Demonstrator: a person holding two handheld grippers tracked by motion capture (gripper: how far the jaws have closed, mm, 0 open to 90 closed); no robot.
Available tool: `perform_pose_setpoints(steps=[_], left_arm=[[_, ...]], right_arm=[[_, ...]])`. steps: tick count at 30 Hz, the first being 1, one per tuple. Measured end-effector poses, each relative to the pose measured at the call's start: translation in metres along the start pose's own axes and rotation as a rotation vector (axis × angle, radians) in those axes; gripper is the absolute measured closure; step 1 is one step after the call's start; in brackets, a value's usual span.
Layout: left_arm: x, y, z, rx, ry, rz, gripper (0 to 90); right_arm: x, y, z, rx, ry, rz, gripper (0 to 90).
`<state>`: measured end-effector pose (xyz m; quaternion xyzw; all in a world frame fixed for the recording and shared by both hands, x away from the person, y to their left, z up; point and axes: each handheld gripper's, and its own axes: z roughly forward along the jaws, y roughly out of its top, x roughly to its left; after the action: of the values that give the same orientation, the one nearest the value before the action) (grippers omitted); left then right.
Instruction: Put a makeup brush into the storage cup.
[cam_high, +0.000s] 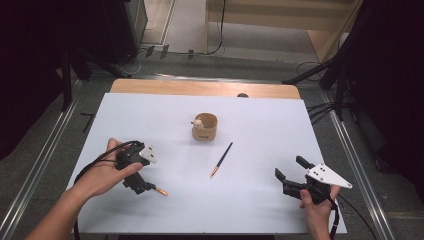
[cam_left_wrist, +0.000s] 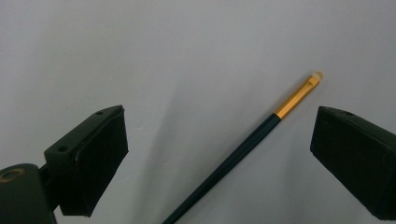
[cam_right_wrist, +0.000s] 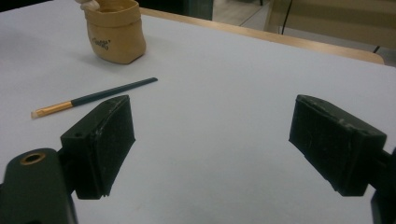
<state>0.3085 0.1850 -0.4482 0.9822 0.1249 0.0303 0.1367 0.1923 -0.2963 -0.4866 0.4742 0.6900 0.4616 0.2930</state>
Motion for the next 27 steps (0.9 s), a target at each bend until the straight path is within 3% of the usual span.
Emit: perform_pose_setpoints(steps=[4,7,10,14,23,27], left_arm=[[-0.006,0.002,0.008,0.074,-0.027,0.028,4.0],[-0.010,0.004,0.013,0.111,-0.018,0.038,4.2],[-0.012,0.005,0.015,0.122,-0.001,0.043,8.8],[-0.016,0.007,0.017,0.127,-0.014,0.047,16.7],[-0.019,0.010,0.023,0.161,-0.006,0.051,40.5],[-0.023,0.016,0.022,0.192,-0.013,0.092,59.6]], right_arm=[[0.000,0.000,0.001,0.007,0.004,-0.004,14.6],[0.001,0.000,0.001,0.009,0.006,0.000,14.6],[0.001,0.000,0.002,0.012,0.007,-0.001,14.6],[0.001,-0.001,0.003,0.023,0.000,0.001,14.7],[0.001,-0.001,0.004,0.029,0.002,-0.002,14.7],[0.002,-0.002,0.006,0.040,-0.005,-0.004,14.7]])
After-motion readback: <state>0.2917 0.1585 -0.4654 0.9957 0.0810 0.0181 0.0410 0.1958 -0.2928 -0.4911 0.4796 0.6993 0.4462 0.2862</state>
